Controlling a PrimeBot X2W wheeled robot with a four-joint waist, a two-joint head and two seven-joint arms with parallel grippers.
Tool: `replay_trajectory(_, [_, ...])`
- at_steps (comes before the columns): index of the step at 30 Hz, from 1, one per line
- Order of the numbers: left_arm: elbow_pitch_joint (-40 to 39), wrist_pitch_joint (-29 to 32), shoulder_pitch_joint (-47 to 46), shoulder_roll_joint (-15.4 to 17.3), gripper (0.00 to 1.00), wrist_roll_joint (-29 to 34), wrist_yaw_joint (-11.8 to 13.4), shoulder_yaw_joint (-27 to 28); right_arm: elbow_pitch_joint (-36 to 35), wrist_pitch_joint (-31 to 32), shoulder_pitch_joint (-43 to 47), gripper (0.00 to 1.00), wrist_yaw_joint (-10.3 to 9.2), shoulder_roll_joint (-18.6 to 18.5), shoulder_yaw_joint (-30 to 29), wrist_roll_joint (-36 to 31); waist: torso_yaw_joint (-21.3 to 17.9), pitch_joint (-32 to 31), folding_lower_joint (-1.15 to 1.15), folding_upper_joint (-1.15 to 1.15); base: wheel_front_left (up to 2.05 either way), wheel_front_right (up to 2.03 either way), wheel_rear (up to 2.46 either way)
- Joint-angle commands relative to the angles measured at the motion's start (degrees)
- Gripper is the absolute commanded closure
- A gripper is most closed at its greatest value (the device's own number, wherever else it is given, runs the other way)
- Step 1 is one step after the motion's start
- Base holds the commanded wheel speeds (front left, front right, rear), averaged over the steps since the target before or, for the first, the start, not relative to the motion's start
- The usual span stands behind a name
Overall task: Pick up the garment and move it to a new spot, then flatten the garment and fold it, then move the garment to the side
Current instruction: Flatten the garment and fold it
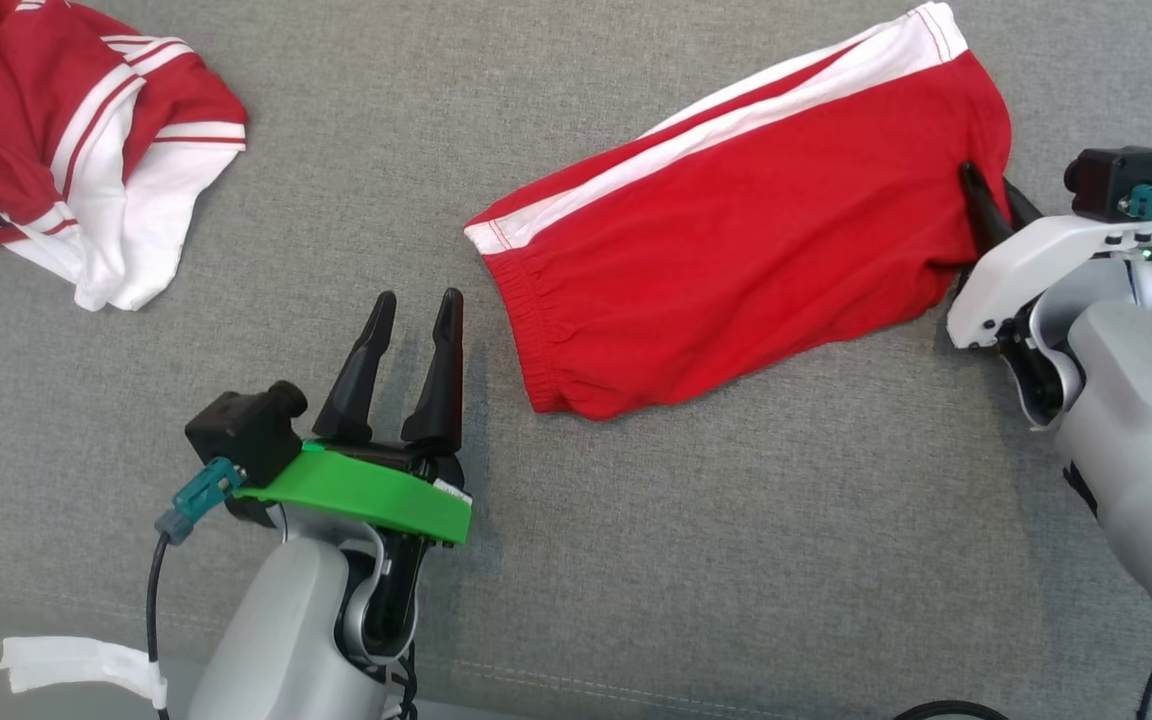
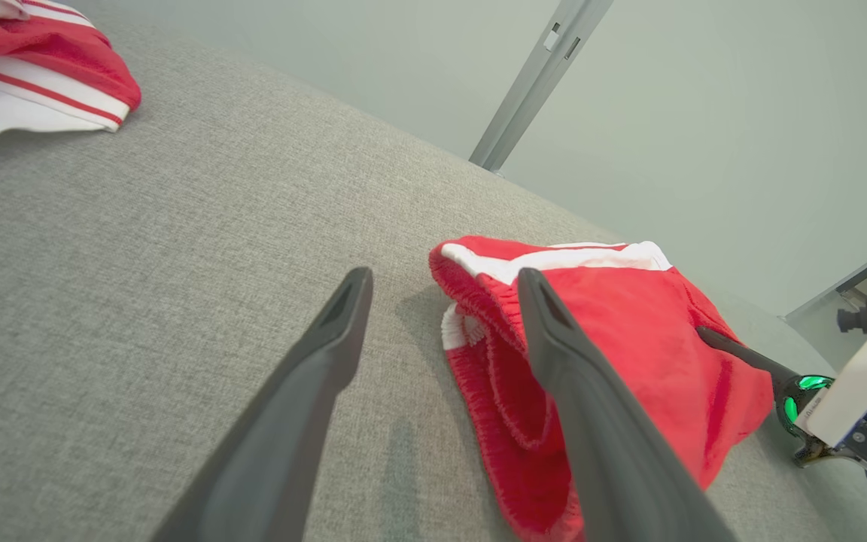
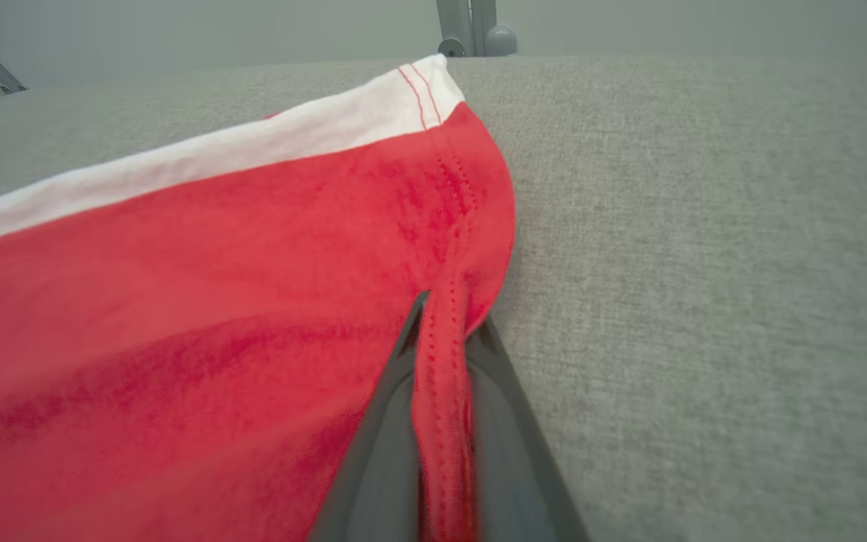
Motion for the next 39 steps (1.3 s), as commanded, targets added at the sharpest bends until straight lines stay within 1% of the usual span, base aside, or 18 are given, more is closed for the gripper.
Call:
replay_trajectory(1, [0.12, -0.03, 0.71, 0.13, 0.0, 0.47, 0.17, 0.14, 1.24, 0.28, 2.42, 1.0, -0.1, 0.13, 0.3, 0.47, -0.31, -0.6, 0.0, 0.0, 0.0, 0.0, 0.0])
replay_trajectory(6, [0.89, -0.03, 2.75, 0.14, 0.0, 0.42, 0.17, -0.71, 0.69, -0.69, 4.98, 1.0, -0.11, 1.03, -2.75, 3.16, -2.13, -4.16, 0.0, 0.0, 0.0, 0.0, 0.0])
replay_trajectory(12, [2.05, -0.03, 5.28, 0.14, 0.0, 1.0, 0.17, -2.06, -4.13, -0.81, 11.52, 1.0, -0.1, 1.62, -8.26, 4.77, -5.58, -9.18, 0.0, 0.0, 0.0, 0.0, 0.0])
replay_trajectory(16, [2.46, -0.02, 6.6, 0.15, 0.0, 0.8, 0.17, -1.76, -7.5, -0.83, 16.04, 1.0, -0.1, 2.15, -10.29, 3.27, -8.22, -11.55, 0.0, 0.0, 0.0, 0.0, 0.0])
replay_trajectory(19, [2.71, -0.03, 7.53, 0.16, 0.0, 1.09, 0.17, -1.46, -8.76, -0.84, 18.71, 1.0, -0.1, 2.43, -11.86, 2.63, -9.72, -12.68, 0.0, 0.0, 0.0, 0.0, 0.0])
replay_trajectory(24, [2.86, -0.03, 8.2, 0.16, 0.0, 1.26, 0.17, -1.74, -10.68, -0.84, 21.13, 1.0, -0.1, 2.3, -14.51, 1.18, -10.93, -13.09, 0.0, 0.0, 0.0, 0.0, 0.0])
replay_trajectory(28, [3.28, -0.03, 8.4, 0.16, 0.0, 1.04, 0.17, -1.97, -16.21, -0.85, 21.24, 1.0, -0.09, 2.41, -15.99, -1.91, -11.34, -12.72, 0.0, 0.0, 0.0, 0.0, 0.0])
replay_trajectory(29, [3.28, -0.03, 8.4, 0.16, 0.0, 1.04, 0.17, -1.97, -16.21, -0.85, 21.24, 1.0, -0.09, 2.41, -15.99, -1.91, -11.34, -12.72, 0.0, 0.0, 0.0, 0.0, 0.0])
replay_trajectory(31, [3.52, -0.03, 8.41, 0.16, 0.0, 1.15, 0.17, -2.11, -19.37, -0.85, 20.64, 1.0, -0.09, 3.09, -15.73, -3.41, -11.32, -12.65, 0.0, 0.0, 0.0, 0.0, 0.0])
replay_trajectory(33, [3.74, -0.03, 8.56, 0.16, 0.0, 1.26, 0.17, -2.21, -22.27, -0.85, 20.04, 1.0, -0.08, 3.98, -13.94, -4.87, -11.1, -12.76, 0.0, 0.0, 0.0, 0.0, 0.0])
replay_trajectory(37, [4.07, -0.03, 8.54, 0.16, 0.0, 0.64, 0.17, -2.65, -26.51, -0.85, 18.72, 1.0, -0.08, 5.69, -7.76, -6.19, -9.81, -13.34, 0.0, 0.0, 0.0, 0.0, 0.0])
replay_trajectory(39, [4.14, -0.03, 8.66, 0.16, 0.0, 0.39, 0.17, -3.12, -27.52, -0.85, 18.02, 1.0, -0.08, 6.64, -3.99, -6.8, -8.85, -13.66, 0.0, 0.0, 0.0, 0.0, 0.0])
